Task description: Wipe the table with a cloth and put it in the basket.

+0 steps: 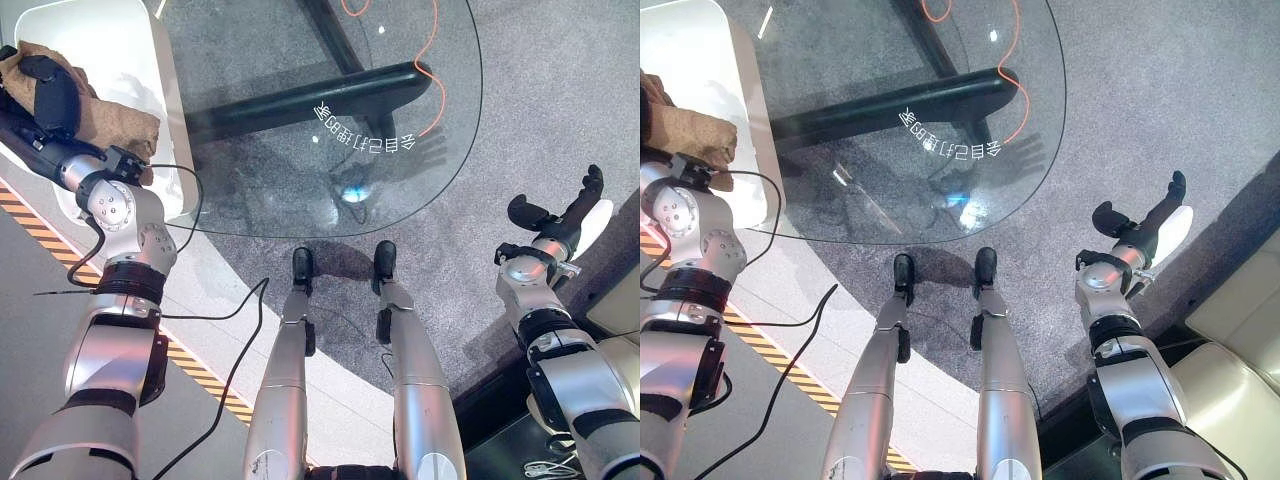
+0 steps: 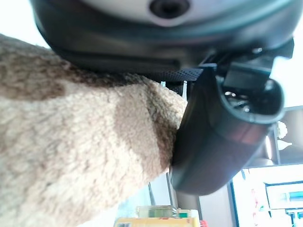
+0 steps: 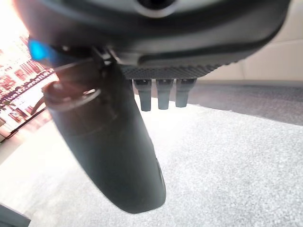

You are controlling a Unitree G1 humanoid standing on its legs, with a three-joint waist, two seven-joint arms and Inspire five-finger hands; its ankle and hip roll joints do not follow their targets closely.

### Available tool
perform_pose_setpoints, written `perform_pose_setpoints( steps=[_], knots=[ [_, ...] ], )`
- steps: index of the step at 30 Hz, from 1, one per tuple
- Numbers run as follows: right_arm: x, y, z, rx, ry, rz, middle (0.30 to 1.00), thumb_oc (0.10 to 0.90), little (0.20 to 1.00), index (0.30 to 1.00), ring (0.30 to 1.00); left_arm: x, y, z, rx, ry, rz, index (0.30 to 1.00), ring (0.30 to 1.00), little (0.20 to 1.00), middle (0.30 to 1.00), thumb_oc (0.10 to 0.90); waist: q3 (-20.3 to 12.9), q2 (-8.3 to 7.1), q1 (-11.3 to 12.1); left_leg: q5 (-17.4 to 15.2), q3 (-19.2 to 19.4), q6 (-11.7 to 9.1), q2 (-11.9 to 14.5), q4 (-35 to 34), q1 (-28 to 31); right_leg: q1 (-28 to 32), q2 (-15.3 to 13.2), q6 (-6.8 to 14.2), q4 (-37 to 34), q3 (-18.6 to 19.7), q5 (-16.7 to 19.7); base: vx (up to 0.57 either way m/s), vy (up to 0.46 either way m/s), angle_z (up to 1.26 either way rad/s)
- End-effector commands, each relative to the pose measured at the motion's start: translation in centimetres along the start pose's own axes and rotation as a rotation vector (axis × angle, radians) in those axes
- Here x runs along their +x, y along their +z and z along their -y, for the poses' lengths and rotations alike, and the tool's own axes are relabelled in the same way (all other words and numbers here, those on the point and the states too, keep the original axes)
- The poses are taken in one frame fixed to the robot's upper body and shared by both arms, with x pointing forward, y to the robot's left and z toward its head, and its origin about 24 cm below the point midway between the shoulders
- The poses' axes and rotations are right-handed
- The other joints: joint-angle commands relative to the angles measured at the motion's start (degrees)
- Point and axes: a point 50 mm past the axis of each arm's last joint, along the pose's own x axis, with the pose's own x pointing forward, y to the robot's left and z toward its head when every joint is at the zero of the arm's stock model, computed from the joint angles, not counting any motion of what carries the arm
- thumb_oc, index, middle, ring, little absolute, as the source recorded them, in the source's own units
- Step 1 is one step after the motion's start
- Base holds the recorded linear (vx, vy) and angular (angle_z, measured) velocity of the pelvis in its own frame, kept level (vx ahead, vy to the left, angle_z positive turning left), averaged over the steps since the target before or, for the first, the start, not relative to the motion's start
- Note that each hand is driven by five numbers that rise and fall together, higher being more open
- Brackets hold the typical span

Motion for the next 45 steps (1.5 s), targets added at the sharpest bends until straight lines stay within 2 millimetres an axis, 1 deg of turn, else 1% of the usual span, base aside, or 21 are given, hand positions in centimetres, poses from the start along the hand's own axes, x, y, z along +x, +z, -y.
perform_pose_setpoints(
  steps=[1, 5, 17, 20, 22, 26, 33, 39, 45],
  knots=[
    [2.0, 0.7, 3.0, -0.003, -0.093, 0.070, 0.900, 0.800, 0.900, 0.900, 0.900, 3.7, 7.9, 0.9, -0.028, 0.002, 0.319, 0.300, 0.300, 0.200, 0.300, 0.100, -1.7, 0.16, 0.3, -5.3, 4.2, 1.7, -2.3, 4.6, 0.2, 3.0, 2.9, 0.7, -0.1, -1.5, -5.5, 0.00, 0.000, 0.00],
    [2.1, 0.5, 3.3, -0.012, -0.100, 0.071, 0.900, 0.800, 0.900, 0.900, 0.900, 4.0, 8.0, 1.3, 0.070, 0.000, 0.335, 0.300, 0.300, 0.200, 0.300, 0.100, -1.7, 0.28, 0.2, -5.4, 4.2, 1.6, -2.2, 4.7, 0.2, 3.0, 2.8, 1.0, 0.0, -1.5, -5.5, 0.00, 0.000, 0.00],
    [2.3, 0.4, 3.7, -0.011, -0.113, 0.069, 0.900, 0.800, 0.900, 0.900, 0.900, 4.5, 7.8, 2.2, 0.277, 0.016, 0.343, 0.300, 0.300, 0.200, 0.300, 0.100, -1.7, 0.30, 0.0, -5.3, 4.0, 1.5, -2.4, 4.7, 0.0, 2.9, 2.5, 1.3, 0.0, -1.5, -5.7, 0.00, 0.000, 0.00],
    [2.4, 0.4, 3.9, -0.013, -0.114, 0.077, 0.900, 0.800, 0.900, 0.900, 0.900, 4.7, 7.7, 2.0, 0.335, 0.041, 0.340, 0.300, 0.300, 0.200, 0.300, 0.100, -1.7, 0.42, -0.3, -5.3, 4.1, 1.4, -2.4, 4.8, 0.2, 2.9, 2.4, 1.4, 0.2, -1.5, -5.9, 0.00, 0.000, 0.00],
    [2.4, 0.4, 3.9, -0.014, -0.114, 0.077, 0.900, 0.800, 0.900, 0.900, 0.900, 4.8, 7.7, 1.9, 0.341, 0.047, 0.336, 0.300, 0.300, 0.200, 0.300, 0.100, -1.7, 0.42, -0.3, -5.3, 4.1, 1.4, -2.4, 4.8, 0.3, 3.1, 2.4, 1.4, 0.2, -1.5, -5.9, 0.00, 0.000, 0.00],
    [2.3, 0.1, 4.1, -0.010, -0.119, 0.078, 0.900, 0.800, 0.900, 0.900, 0.900, 5.0, 7.4, 1.2, 0.402, 0.075, 0.323, 0.300, 0.300, 0.200, 0.300, 0.100, -1.7, 0.39, -0.3, -5.5, 3.9, 1.4, -2.4, 5.4, 0.2, 3.0, 2.3, 1.4, 0.7, -1.6, -6.2, 0.00, 0.000, 0.00],
    [2.3, 0.3, 4.0, -0.008, -0.116, 0.084, 0.900, 0.800, 0.900, 0.900, 0.900, 5.4, 7.0, 0.4, 0.475, 0.103, 0.299, 0.300, 0.300, 0.200, 0.300, 0.100, -1.7, 0.27, -0.3, -5.5, 3.9, 1.5, -2.3, 5.7, 0.0, 2.9, 2.5, 1.3, 1.1, -1.5, -6.4, 0.00, 0.000, 0.00],
    [2.1, 0.1, 3.9, -0.005, -0.117, 0.086, 0.900, 0.800, 0.900, 0.900, 0.900, 5.5, 6.9, -0.2, 0.538, 0.130, 0.310, 0.300, 0.300, 0.200, 0.300, 0.100, -1.7, 0.10, -0.1, -5.4, 3.8, 1.5, -2.3, 5.9, -0.2, 2.9, 2.6, 1.3, 1.2, -1.5, -6.4, 0.00, 0.000, 0.00],
    [2.0, 0.1, 3.8, 0.001, -0.115, 0.084, 0.900, 0.800, 0.900, 0.900, 0.900, 5.6, 6.8, -0.4, 0.615, 0.130, 0.322, 0.300, 0.300, 0.200, 0.300, 0.100, -1.7, -0.13, 0.1, -5.5, 3.6, 1.5, -2.2, 6.2, -0.5, 2.8, 2.6, 1.4, 1.4, -1.5, -6.4, 0.00, 0.000, 0.00]
  ],
)
